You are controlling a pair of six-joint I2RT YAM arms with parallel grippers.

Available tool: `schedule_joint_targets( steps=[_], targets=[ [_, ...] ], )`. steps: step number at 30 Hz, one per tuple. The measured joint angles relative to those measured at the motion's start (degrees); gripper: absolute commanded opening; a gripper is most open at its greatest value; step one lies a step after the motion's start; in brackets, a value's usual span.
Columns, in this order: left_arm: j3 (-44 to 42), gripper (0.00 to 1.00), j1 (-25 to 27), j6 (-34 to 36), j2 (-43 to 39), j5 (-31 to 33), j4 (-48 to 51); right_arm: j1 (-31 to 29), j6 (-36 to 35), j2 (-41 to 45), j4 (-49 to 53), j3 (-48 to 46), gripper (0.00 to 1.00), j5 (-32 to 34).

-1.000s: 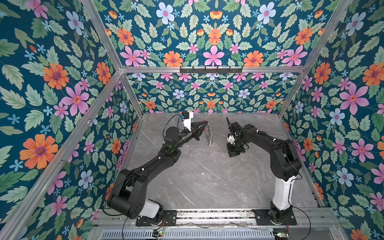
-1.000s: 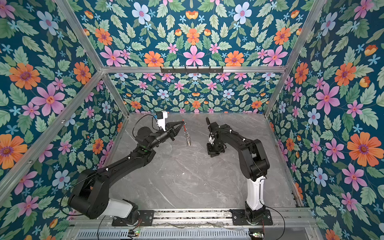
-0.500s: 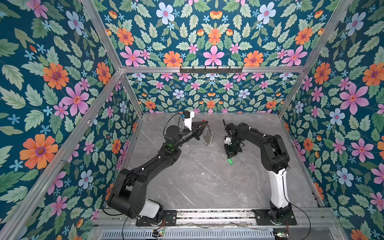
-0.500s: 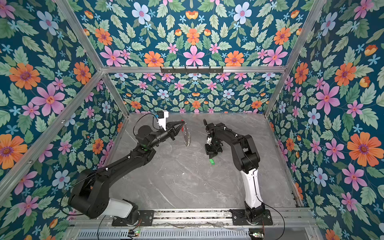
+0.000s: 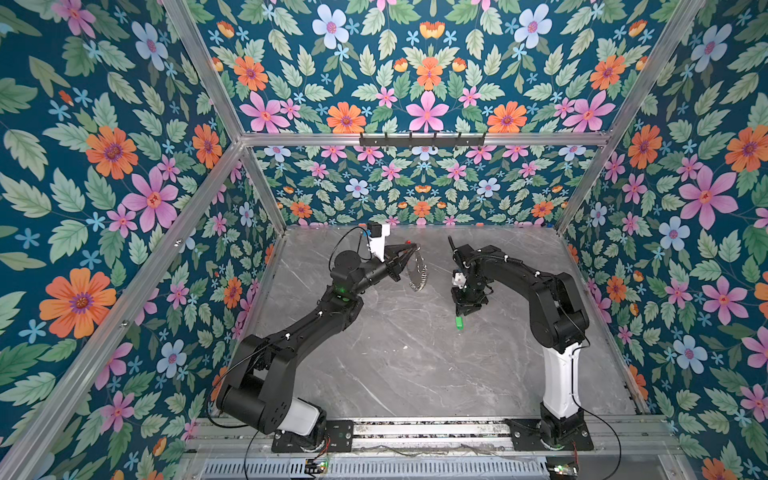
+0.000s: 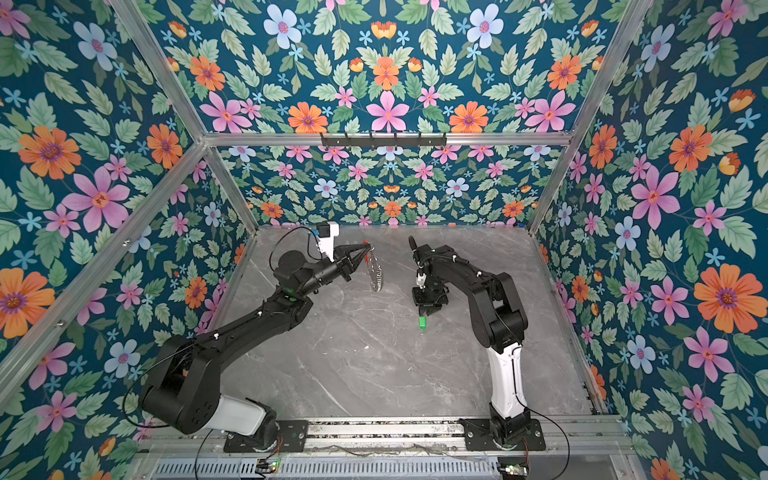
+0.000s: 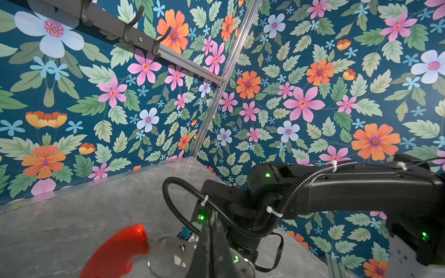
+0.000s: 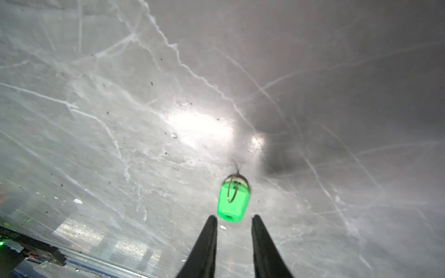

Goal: Put the keys on the keyring

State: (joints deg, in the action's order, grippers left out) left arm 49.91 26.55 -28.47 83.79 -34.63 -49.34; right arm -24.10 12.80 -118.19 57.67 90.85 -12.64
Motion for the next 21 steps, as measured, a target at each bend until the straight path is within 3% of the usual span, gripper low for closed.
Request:
schedule_joint_targets(
  steps=[12,21],
  targets=[
    [-1.09,0.00,0.00,-0.94,0.04,0.02,-1.29,-4.63,4.11,8.55,-14.80,-12.92,0.14,11.74],
    [-1.25,0.00,0.00,-1.05,-0.07,0.13,-1.40,-4.94,3.17,16.37,-29.24,-24.90,0.19,14.27]
  ],
)
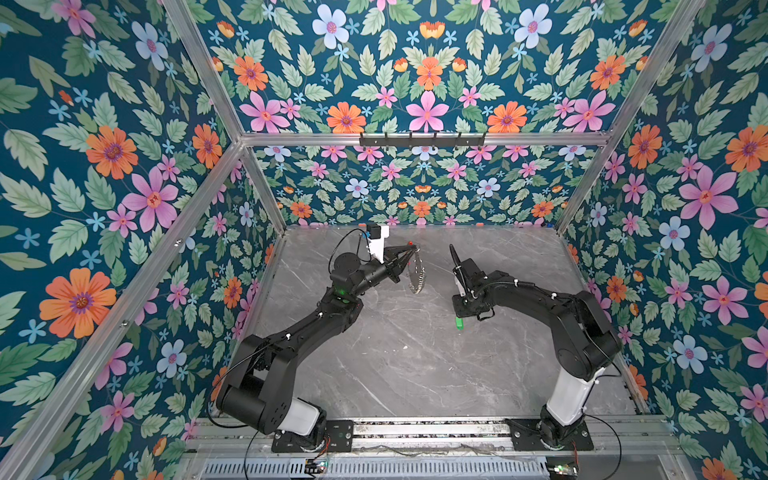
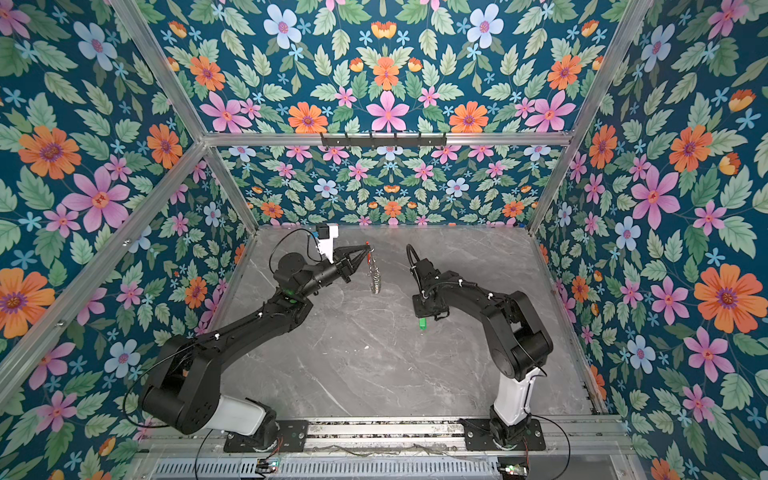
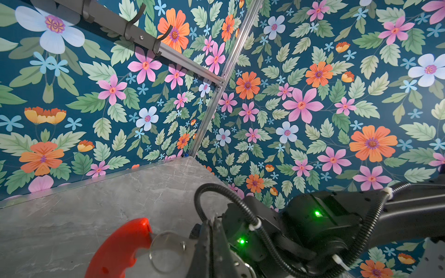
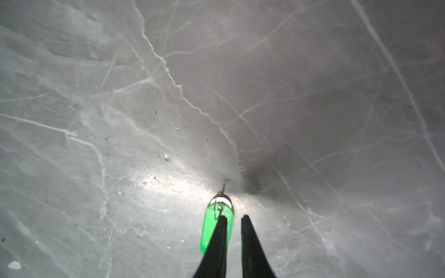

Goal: Put the keys on the keyring

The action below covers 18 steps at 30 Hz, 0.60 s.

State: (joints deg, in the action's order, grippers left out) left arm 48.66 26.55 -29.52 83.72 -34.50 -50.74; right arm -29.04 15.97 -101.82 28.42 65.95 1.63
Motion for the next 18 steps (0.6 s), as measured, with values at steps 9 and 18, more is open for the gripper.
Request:
schedule_joint_targets(
  steps=[9,18],
  targets=[
    [-0.04,0.00,0.02,0.00,0.02,0.11,-0.04,-0.59,-0.09,7.85,-15.02,-12.55,0.28,-0.15],
    [-0.44,0.00,0.02,-0.15,-0.02,0.13,-0.11,-0.92,-0.24,8.68,-25.09,-18.60,0.25,-0.61]
  ],
)
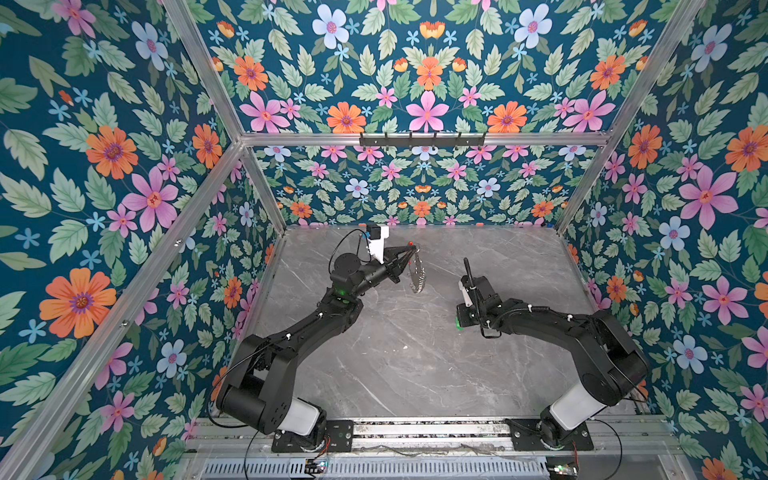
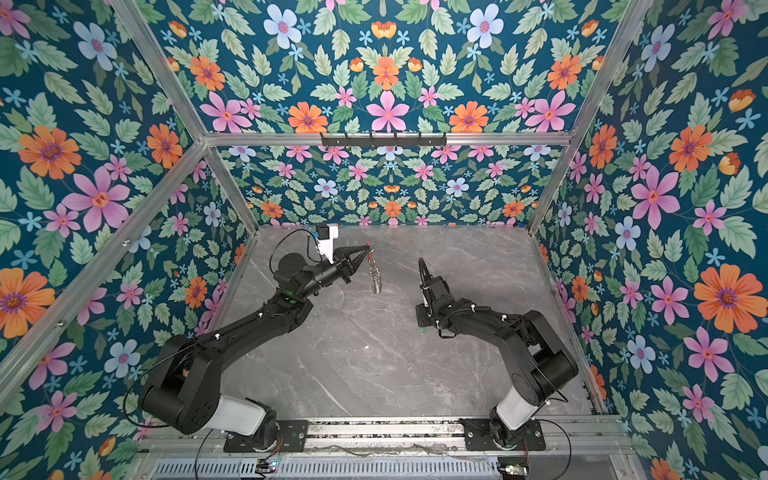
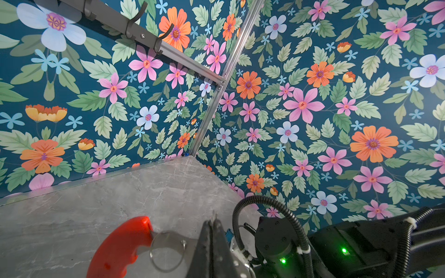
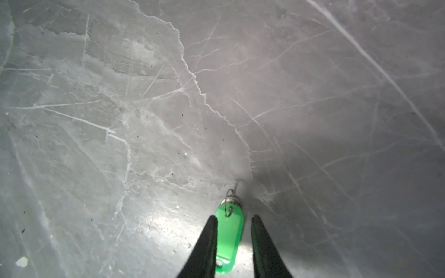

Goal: Put the keys on the keyring

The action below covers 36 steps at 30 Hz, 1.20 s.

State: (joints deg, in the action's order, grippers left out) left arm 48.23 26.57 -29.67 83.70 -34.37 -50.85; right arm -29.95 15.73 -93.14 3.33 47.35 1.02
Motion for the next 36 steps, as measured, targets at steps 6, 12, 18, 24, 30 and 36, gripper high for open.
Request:
schedule_joint_targets(
  steps=[6,12,18,24,30,36],
  targets=[
    [-0.33,0.00,-0.02,0.00,-0.39,0.02,-0.09,-0.22,-0.52,-0.61,-2.75,-0.81,0.23,-0.02],
    [-0.42,0.00,-0.02,0.00,-0.42,0.02,-0.07,-0.48,-0.94,-1.29,-3.10,-0.81,0.22,0.00],
    [-0.42,0.00,-0.02,0.00,-0.42,0.00,-0.07,-1.09,-1.44,-3.39,-3.89,-0.76,0.21,0.57],
    [-0.35,0.00,-0.02,-0.04,-0.42,0.00,-0.09,-1.49,-2.08,-4.44,-4.87,-0.63,0.16,1.42],
    [-0.28,0.00,-0.02,-0.24,-0.42,0.00,-0.13,-1.64,-2.36,-4.63,-5.22,-0.76,0.02,3.21],
    [-0.20,0.00,-0.02,-0.24,-0.44,0.00,-0.13,-1.88,-2.47,-2.60,-3.91,-1.25,0.00,3.56]
  ],
)
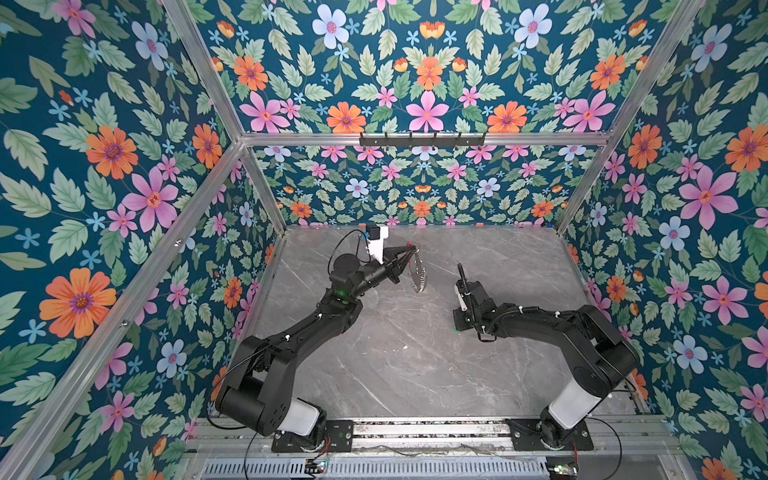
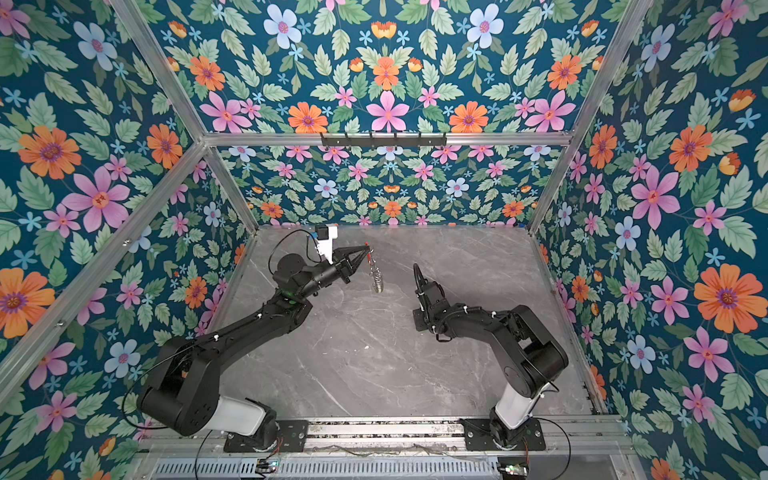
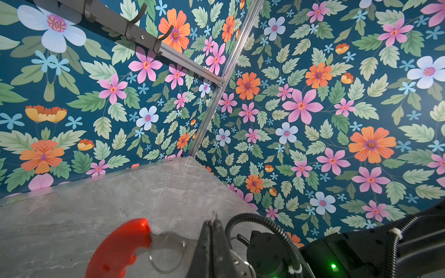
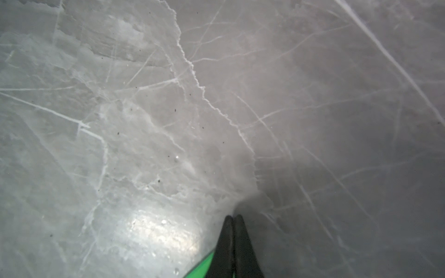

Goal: Put the keys on the keyring

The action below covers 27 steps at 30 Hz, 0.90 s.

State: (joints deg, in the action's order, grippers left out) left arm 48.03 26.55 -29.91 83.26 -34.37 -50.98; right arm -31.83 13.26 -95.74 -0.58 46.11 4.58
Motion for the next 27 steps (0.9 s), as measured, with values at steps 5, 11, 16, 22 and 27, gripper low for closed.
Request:
schedule_joint_targets(
  steps=[5,11,16,22,27],
  targets=[
    [0.02,0.00,0.00,-0.24,0.07,-0.02,-0.09,-0.04,-0.15,2.19,0.83,1.60,0.00,0.00],
    [0.04,0.00,0.00,-1.25,0.48,-0.04,-0.48,-0.02,-0.37,-2.93,2.14,3.80,0.00,-1.05],
    [0.07,0.00,0.00,-1.20,0.46,-0.02,-0.59,-0.02,-0.44,-5.64,2.25,6.25,0.00,-1.03],
    [0.33,0.00,-0.02,-0.76,0.46,-0.04,-0.59,-0.02,-0.81,-6.56,2.91,7.65,0.04,-1.01],
    [0.46,0.00,-0.02,-0.28,0.46,-0.04,-0.57,-0.02,-1.27,-5.64,5.01,7.96,0.21,-1.03]
  ],
)
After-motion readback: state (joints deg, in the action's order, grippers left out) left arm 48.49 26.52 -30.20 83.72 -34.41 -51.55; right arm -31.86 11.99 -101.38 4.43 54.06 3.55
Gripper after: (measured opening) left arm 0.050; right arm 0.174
